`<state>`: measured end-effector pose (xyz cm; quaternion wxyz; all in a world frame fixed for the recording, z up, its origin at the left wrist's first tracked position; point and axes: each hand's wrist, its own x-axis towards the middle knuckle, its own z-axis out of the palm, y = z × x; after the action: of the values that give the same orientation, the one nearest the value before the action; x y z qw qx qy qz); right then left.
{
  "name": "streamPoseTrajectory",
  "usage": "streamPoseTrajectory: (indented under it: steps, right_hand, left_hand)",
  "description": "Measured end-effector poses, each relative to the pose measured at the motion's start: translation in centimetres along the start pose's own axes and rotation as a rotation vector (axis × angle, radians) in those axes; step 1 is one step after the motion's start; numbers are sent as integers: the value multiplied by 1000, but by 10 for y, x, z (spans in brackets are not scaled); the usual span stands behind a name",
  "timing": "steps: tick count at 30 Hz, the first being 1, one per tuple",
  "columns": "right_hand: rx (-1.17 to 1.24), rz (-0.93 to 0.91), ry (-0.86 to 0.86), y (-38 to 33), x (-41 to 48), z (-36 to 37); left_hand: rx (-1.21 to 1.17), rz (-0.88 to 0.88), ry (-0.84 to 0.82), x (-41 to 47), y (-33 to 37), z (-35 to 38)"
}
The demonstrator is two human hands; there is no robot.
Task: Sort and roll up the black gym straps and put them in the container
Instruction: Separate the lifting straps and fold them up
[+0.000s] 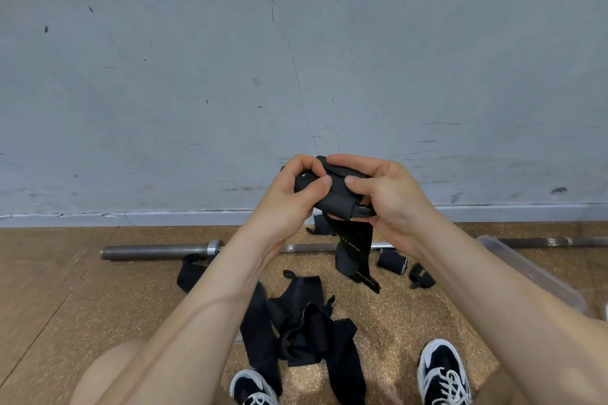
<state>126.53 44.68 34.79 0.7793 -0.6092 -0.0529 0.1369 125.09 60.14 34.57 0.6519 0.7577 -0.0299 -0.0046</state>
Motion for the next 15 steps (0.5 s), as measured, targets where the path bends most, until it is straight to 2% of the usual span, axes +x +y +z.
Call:
streamPoseTrajectory:
  steps: [8,10,15]
  right_hand:
    - [-17,-5,-68,4,-1,-1]
    - [25,3,-66,2,0,-2]
    - [246,53,-69,-11,2,-11]
  left_hand:
    - [1,20,107,0,-2,9]
    - [-8,4,52,-1,0,5]
    - [-288,-2,-261,1,3,-22]
